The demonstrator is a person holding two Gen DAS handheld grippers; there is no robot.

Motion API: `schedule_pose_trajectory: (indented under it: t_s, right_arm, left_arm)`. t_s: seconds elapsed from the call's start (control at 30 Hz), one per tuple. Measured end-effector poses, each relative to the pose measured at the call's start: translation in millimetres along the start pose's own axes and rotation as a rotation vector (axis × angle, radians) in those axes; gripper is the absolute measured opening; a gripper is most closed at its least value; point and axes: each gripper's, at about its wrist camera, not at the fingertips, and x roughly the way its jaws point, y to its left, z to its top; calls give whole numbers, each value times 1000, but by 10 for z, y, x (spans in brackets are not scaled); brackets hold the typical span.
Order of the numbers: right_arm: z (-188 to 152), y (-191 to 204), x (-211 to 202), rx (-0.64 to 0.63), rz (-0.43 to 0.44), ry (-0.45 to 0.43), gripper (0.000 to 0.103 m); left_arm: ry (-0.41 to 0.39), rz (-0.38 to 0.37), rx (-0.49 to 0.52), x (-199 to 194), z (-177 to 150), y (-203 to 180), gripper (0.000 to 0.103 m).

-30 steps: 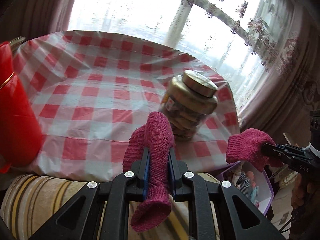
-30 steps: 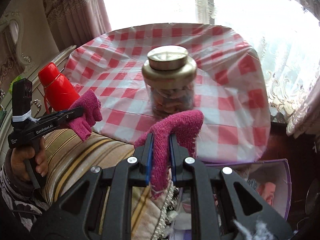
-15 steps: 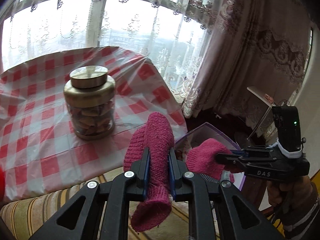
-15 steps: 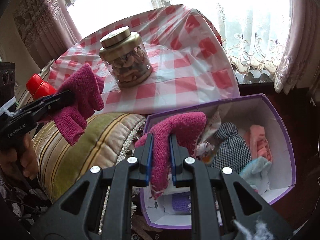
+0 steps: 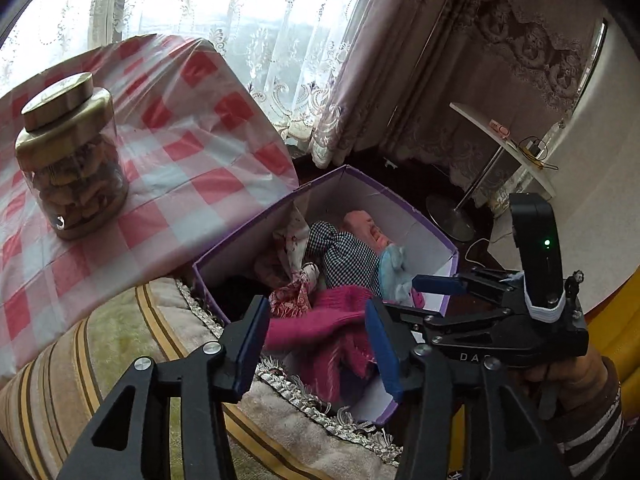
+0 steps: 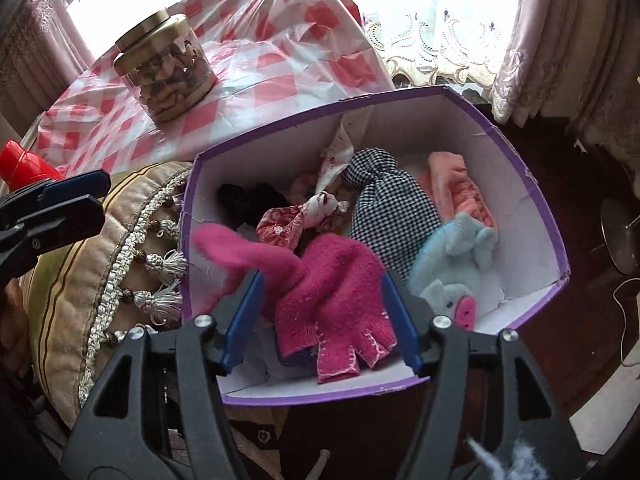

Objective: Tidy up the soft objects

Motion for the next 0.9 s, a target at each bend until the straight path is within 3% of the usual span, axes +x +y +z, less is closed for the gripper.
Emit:
schedule_pose_trajectory:
  t_s: [0.13, 0.3, 0.57, 0.7, 0.9]
  right_arm:
    - [-34, -23, -116, 22, -70, 4, 72]
    - [-55, 50, -229, 11, -135, -3, 76]
    - [-34, 187, -321, -30, -206, -17, 77]
    - [-20, 200, -361, -34, -225, -26, 78]
    - [-18, 171, -398, -28, -240, -35, 78]
  left_arm:
    - [31, -24, -25, 16, -68, 19, 66]
    - [84, -55, -121, -10, -272, 157, 67]
    - [110, -42, -85, 17, -370, 48, 84]
    - [127, -28, -63, 71, -377, -5, 87]
    - [122, -49, -129, 74, -336, 80, 89]
